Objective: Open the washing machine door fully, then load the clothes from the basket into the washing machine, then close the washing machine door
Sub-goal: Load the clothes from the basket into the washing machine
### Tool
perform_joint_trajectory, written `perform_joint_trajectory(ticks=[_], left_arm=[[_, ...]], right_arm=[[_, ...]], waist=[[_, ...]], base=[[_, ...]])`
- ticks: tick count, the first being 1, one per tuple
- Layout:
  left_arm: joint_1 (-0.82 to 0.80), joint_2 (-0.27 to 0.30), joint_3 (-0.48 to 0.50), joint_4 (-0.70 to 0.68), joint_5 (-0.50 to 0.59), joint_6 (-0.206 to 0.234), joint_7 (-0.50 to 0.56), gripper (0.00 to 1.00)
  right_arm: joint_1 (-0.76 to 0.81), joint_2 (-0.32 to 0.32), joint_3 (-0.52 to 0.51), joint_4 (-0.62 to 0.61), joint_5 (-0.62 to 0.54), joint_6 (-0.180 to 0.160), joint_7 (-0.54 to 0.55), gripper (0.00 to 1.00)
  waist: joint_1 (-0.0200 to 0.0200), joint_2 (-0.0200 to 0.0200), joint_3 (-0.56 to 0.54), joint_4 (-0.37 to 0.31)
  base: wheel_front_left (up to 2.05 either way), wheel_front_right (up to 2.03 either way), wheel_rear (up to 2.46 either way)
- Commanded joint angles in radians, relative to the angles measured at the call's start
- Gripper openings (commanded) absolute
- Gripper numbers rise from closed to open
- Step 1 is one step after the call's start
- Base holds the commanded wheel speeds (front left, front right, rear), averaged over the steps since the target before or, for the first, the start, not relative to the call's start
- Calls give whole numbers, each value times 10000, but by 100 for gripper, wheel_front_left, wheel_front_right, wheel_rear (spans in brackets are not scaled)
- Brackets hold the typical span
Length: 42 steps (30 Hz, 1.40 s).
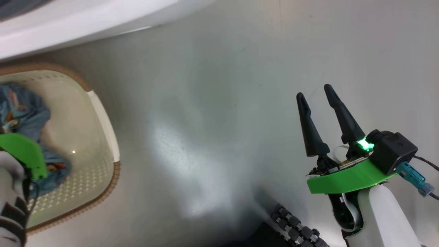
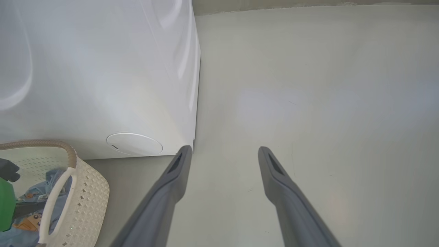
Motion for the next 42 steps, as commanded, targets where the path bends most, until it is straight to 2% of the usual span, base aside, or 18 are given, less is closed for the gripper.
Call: perform_joint_trajectory(ticks=[1, 7, 13, 26, 35, 42], left_arm=[[559, 323, 204, -21, -49, 11, -164, 0], [1203, -129, 534, -128, -542, -42, -1176, 0], [1960, -640, 876, -924, -947, -84, -1553, 0], [5528, -1856, 1913, -5996, -856, 210, -1572, 0], [7445, -2454, 2553, -8357, -593, 98, -1573, 0], [8799, -2690, 2831, -10074, -398, 17, -1573, 0]], right_arm=[[189, -87, 104, -137, -71, 92, -48, 100], [249, -162, -23, -28, -111, 92, -48, 100], [487, -300, -137, 84, -159, 92, -48, 100], [1355, -624, -103, 432, -350, 92, -48, 100], [2002, -740, 6, 609, -340, 92, -48, 100], [2443, -766, 33, 711, -346, 92, -48, 100]], waist=[[0, 0, -287, 239], [0, 0, -1151, 784], [0, 0, -2232, 1357], [0, 0, -4828, 2253], [0, 0, -6192, 2541], [0, 0, -7131, 2612]], base=[[0, 0, 0], [0, 0, 0], [0, 0, 0], [0, 0, 0], [0, 0, 0], [0, 0, 0]])
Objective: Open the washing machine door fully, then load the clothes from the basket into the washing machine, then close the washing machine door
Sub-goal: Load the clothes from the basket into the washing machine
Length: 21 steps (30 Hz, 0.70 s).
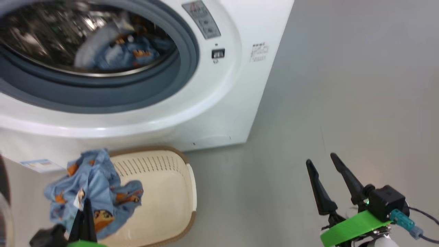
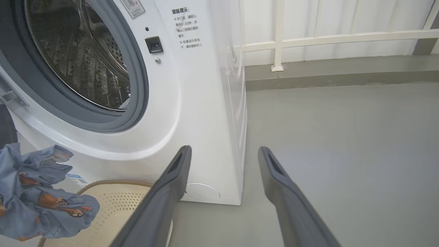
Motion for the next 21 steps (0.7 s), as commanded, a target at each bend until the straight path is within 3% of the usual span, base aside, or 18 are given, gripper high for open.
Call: perform_joint_trajectory(ticks=[1, 13, 21], left_arm=[[205, 100, 358, -425, 154, -38, -135, 0], [2029, 44, 177, -2260, 177, 265, -135, 0], [2564, 43, 142, -2882, 75, 428, -135, 0]], right_arm=[[171, -134, 215, -189, 3, 92, -48, 100], [1025, -219, 190, -99, -110, 92, -48, 100], [1335, -273, 108, -180, -155, 92, -48, 100]], waist=[[0, 0, -811, 273], [0, 0, -2584, 286], [0, 0, -2996, 368]], base=[[0, 0, 0], [0, 0, 0], [0, 0, 0]])
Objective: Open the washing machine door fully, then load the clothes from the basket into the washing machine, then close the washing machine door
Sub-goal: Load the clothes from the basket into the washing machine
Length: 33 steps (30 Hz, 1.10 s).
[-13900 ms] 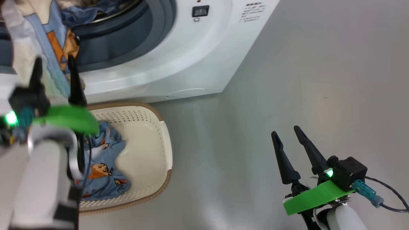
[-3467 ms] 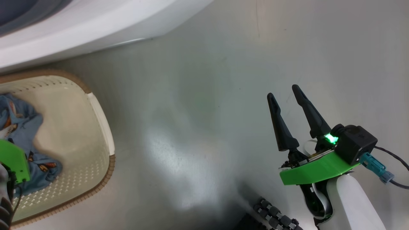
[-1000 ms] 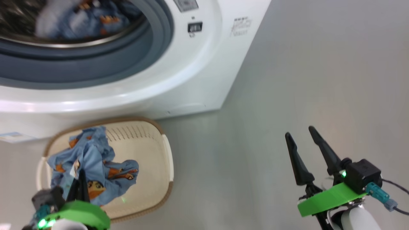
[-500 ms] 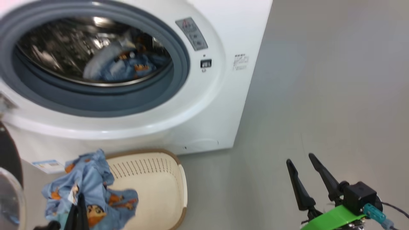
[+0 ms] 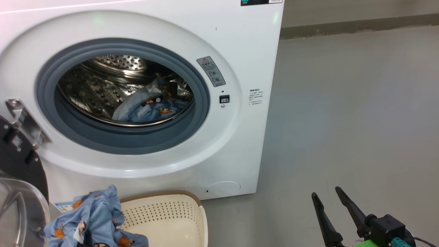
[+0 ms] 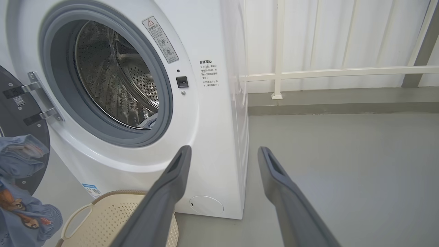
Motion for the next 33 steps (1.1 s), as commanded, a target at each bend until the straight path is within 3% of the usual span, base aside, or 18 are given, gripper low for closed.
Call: perform_joint_trajectory(ticks=[1, 14, 20, 33], left_arm=[[-118, 50, 278, -376, -10, 57, -135, 0], [-98, 50, 149, -1029, 120, -60, -135, 0], [-739, 63, 149, -851, 289, -325, -135, 0], [-4190, 897, 221, 313, 715, -417, 49, 0]], right_arm=[[-134, -113, 143, -272, -74, 92, -49, 100], [-108, -69, 299, -330, -89, 92, -49, 100], [-234, 61, 462, -326, -60, 92, -49, 100], [-1270, 555, 822, -332, 115, 92, -49, 100]], waist=[[0, -1, -165, 73], [0, -1, -119, 46], [0, -1, 242, -215], [0, -1, 2230, -1264]], base=[[0, 0, 0], [0, 0, 0], [0, 0, 0], [0, 0, 0]])
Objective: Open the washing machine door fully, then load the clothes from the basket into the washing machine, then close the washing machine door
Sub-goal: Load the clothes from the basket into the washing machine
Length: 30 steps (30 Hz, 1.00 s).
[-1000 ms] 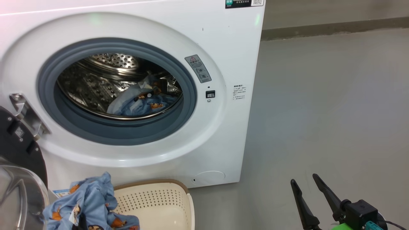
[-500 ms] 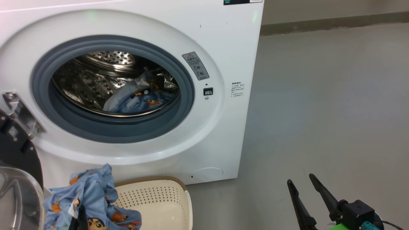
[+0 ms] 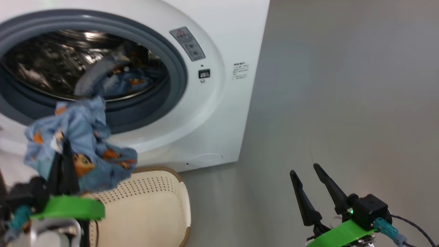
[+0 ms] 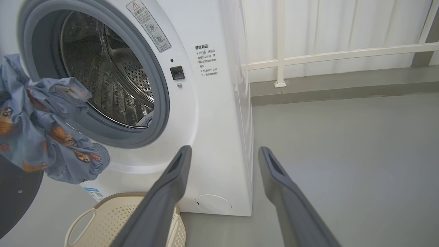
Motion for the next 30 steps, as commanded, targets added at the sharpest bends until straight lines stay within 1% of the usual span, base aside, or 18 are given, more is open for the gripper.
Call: perform_joint_trajectory(ticks=[1, 7, 15, 21, 25, 30], left_arm=[[-856, 370, 431, -52, 138, 48, 26, 0], [-2722, 1068, 649, 1088, 250, 84, 231, 0], [-4901, 2068, 774, 3200, 513, 109, 330, 0], [-6359, 2877, 861, 4764, 685, 118, 256, 0], [-7258, 3395, 855, 5638, 817, 102, 157, 0], [-8180, 3746, 685, 6374, 1010, 89, 31, 0]], right_arm=[[-385, 22, 352, -217, 109, 92, -49, 100], [-750, 121, 563, -110, 236, 92, -49, 100], [-959, 145, 994, -85, 754, 92, -49, 100], [-1041, 147, 1339, -96, 1063, 92, -49, 100], [-1130, 147, 1483, -112, 1141, 92, -49, 100], [-1244, 148, 1596, -86, 1133, 92, -49, 100]], waist=[[0, 0, 806, -667], [0, 0, 1325, -1267], [0, 0, 1941, -2259], [0, 0, 2607, -2928], [0, 0, 3080, -3193], [0, 0, 3587, -3248]], base=[[0, 0, 0], [0, 0, 0], [0, 0, 0], [0, 0, 0], [0, 0, 0], [0, 0, 0]])
